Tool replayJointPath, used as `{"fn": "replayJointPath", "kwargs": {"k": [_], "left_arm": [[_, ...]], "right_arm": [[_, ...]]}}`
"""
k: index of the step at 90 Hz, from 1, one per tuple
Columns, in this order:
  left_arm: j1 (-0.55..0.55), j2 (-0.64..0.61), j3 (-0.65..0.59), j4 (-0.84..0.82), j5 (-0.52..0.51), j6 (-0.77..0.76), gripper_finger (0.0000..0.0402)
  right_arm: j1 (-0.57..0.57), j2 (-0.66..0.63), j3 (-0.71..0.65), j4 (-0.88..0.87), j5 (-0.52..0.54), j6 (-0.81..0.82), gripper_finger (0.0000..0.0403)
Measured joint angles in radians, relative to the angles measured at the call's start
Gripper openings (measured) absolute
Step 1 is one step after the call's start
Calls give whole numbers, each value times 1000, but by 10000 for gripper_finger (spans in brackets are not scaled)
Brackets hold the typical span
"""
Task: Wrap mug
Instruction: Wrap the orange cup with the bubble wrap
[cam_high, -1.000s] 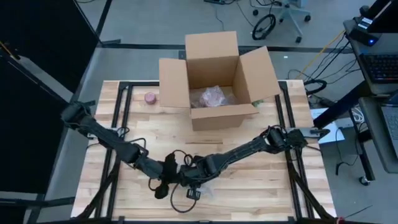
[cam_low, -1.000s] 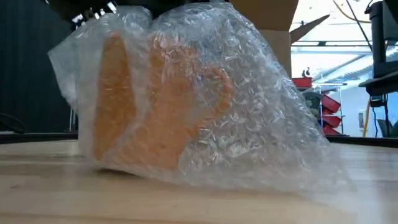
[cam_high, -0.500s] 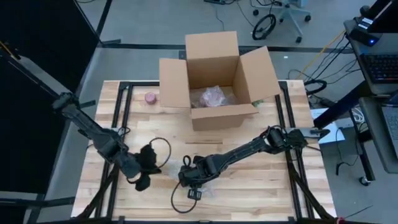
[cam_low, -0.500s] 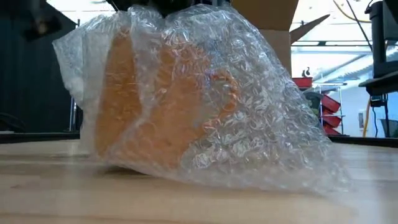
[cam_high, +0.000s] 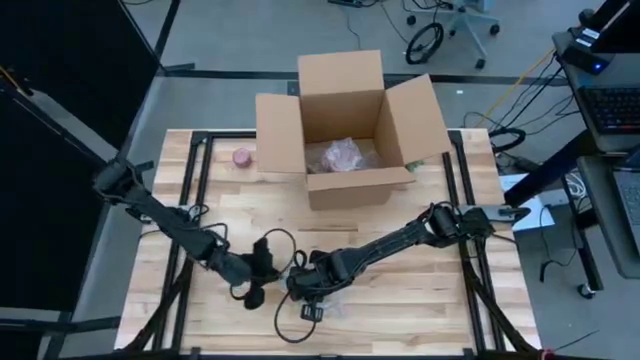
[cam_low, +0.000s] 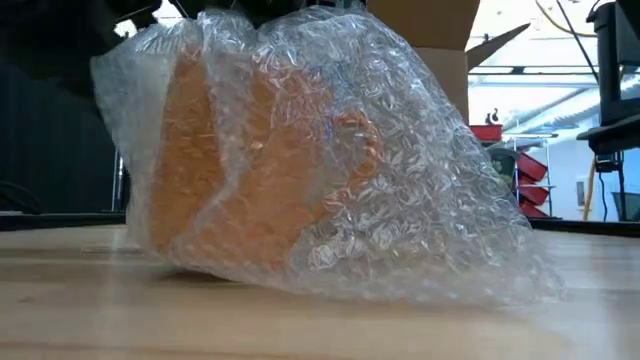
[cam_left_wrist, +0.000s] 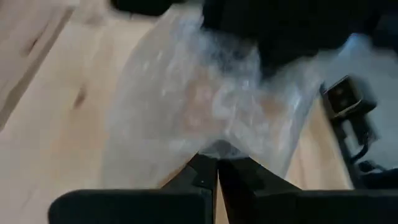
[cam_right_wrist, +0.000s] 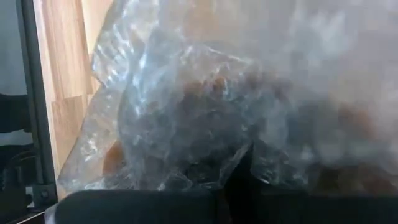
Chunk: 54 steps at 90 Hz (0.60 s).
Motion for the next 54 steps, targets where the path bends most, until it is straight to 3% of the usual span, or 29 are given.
{"fn": "replayJointPath", "kwargs": {"k": [29, 54], "left_arm": [[15, 49, 96, 48, 53, 128, 0], [13, 159, 120, 99, 139, 130, 0]], "right_arm": [[0, 2, 0, 27, 1, -34, 0], [-3, 2, 0, 31, -3, -45, 0]]}}
